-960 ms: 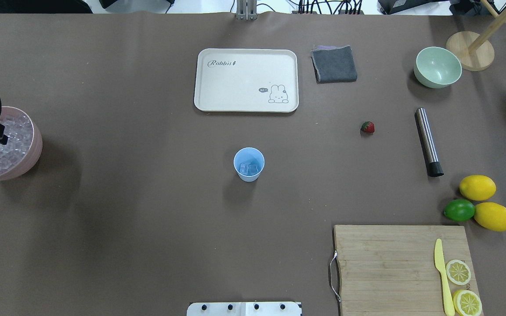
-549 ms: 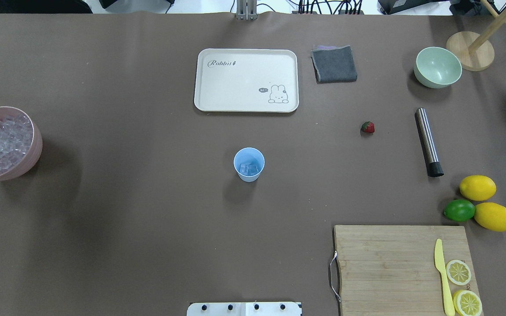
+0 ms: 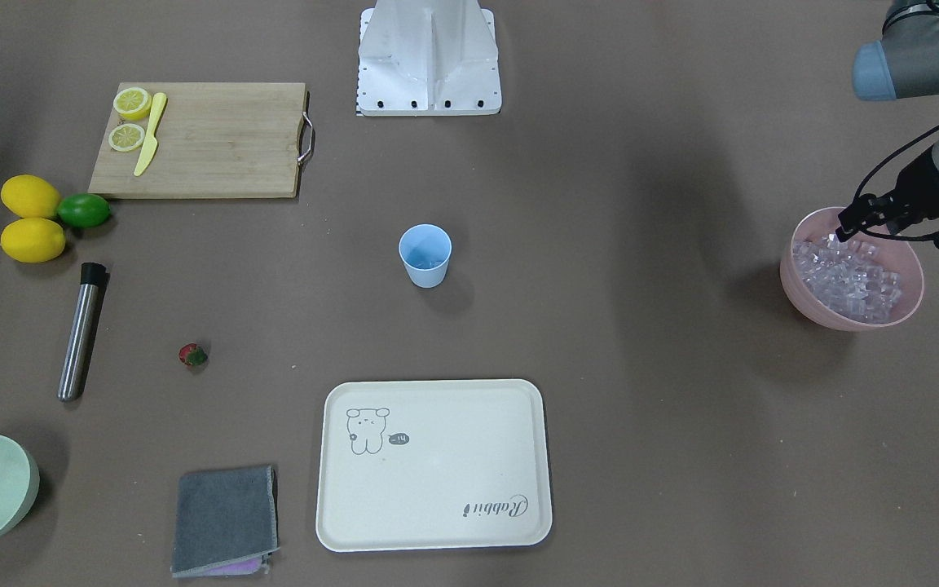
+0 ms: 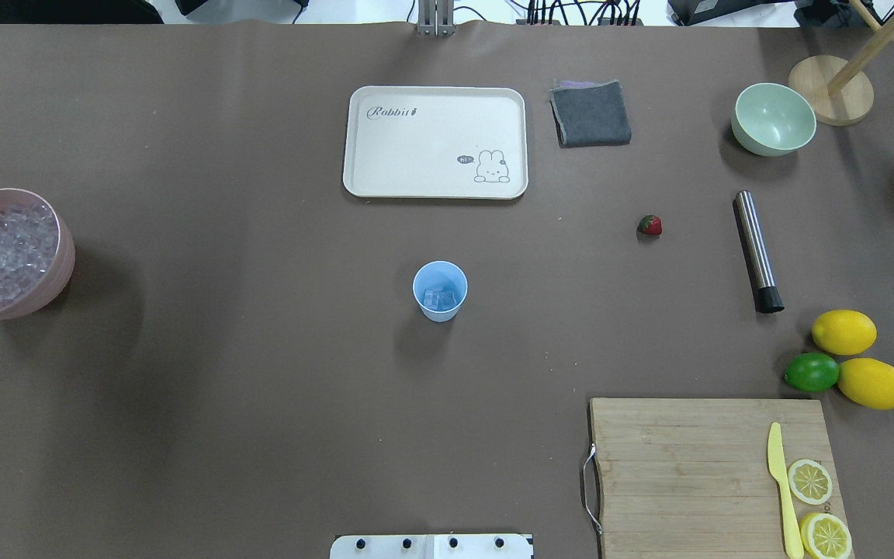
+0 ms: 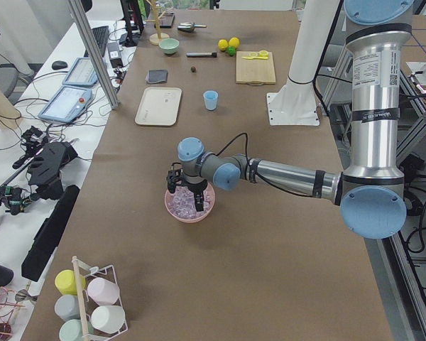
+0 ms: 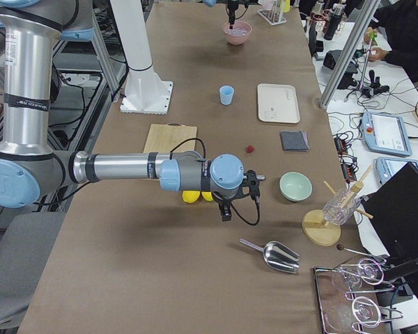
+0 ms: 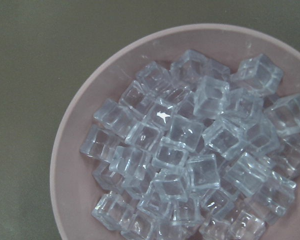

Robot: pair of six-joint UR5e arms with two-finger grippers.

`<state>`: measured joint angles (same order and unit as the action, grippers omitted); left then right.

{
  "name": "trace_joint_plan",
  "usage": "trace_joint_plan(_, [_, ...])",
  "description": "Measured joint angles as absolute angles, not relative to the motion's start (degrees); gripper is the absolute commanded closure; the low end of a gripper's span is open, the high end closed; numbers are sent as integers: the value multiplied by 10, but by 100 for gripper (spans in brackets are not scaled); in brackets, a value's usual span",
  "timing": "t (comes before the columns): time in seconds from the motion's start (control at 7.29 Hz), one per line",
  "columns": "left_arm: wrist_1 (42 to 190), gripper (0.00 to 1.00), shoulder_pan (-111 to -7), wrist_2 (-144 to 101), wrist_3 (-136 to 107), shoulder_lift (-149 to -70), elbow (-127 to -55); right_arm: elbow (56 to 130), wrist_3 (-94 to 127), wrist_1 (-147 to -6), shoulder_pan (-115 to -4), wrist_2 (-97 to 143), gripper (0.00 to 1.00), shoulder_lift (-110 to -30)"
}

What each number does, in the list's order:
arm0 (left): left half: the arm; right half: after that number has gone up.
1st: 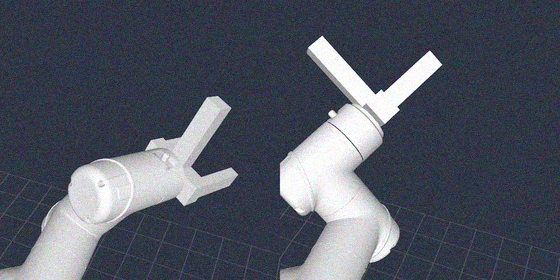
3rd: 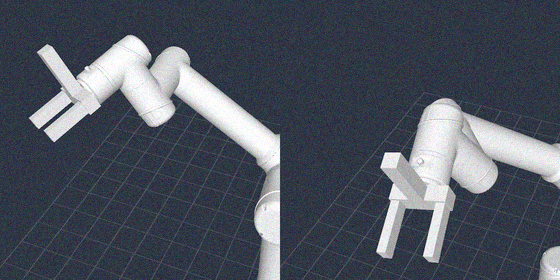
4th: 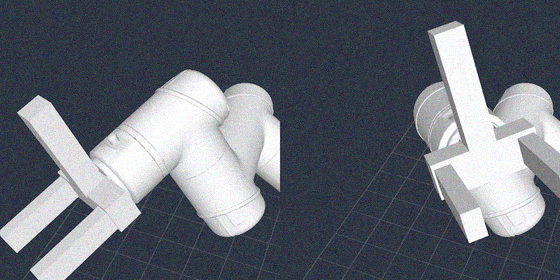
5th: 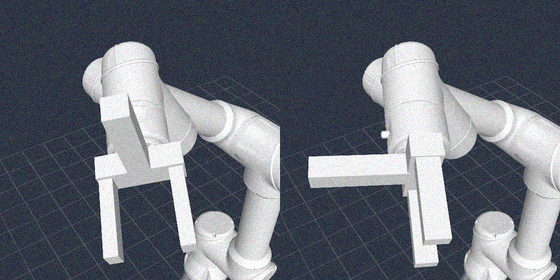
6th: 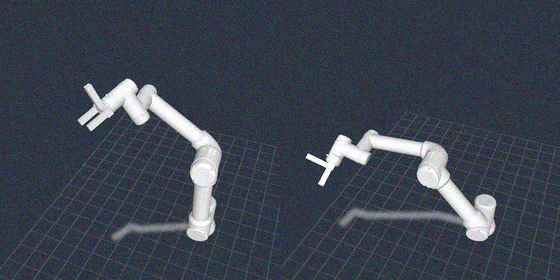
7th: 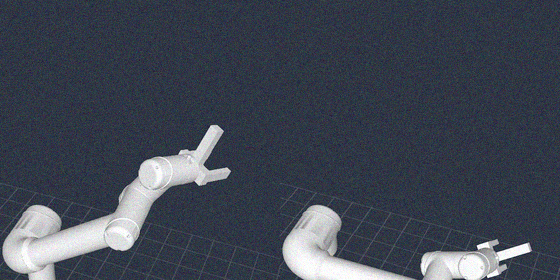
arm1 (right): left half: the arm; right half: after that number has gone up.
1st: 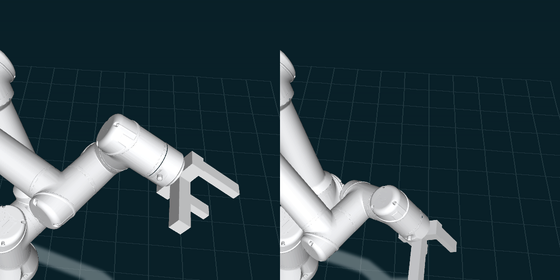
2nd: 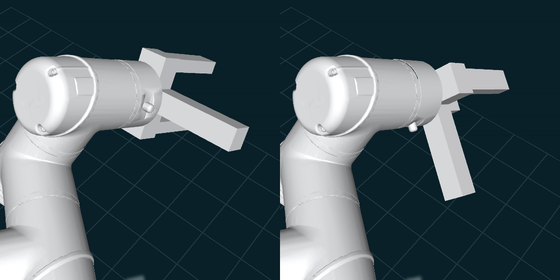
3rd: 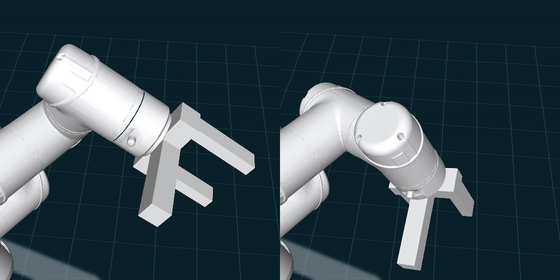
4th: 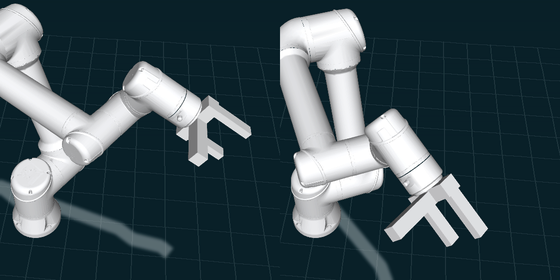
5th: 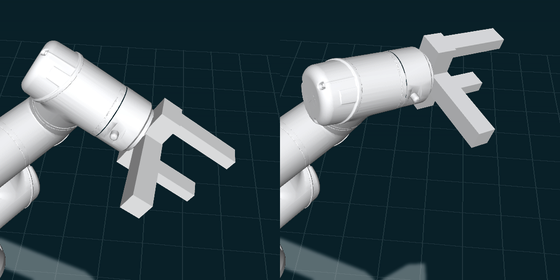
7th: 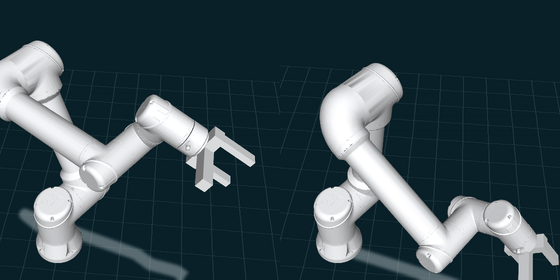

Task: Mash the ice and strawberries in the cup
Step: 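Grasp ice cubes from the pink bowl with the left gripper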

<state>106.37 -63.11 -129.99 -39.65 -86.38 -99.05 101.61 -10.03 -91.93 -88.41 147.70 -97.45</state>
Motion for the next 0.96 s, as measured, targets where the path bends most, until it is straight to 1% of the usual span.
trace_joint_plan(0.14, [1080,22,-621,-1300,-407,-862,-983,1017,-100,-919,-878,1478,0,-973])
trace_joint_plan(0.27, [1097,30,-615,-1300,-413,-860,-975,1017,-99,-919,-876,1479,0,-972])
trace_joint_plan(0.41, [1109,50,-611,-1300,-416,-858,-968,1018,-99,-919,-875,1479,0,-972])
trace_joint_plan(0.55, [1115,86,-609,-1300,-417,-857,-964,1019,-99,-919,-875,1479,0,-972])
trace_joint_plan(0.69, [1117,100,-608,-1300,-418,-857,-963,1020,-100,-919,-875,1479,0,-972])
trace_joint_plan(0.96, [1118,100,-608,-1300,-419,-859,-965,1021,-100,-919,-875,1479,0,-973])
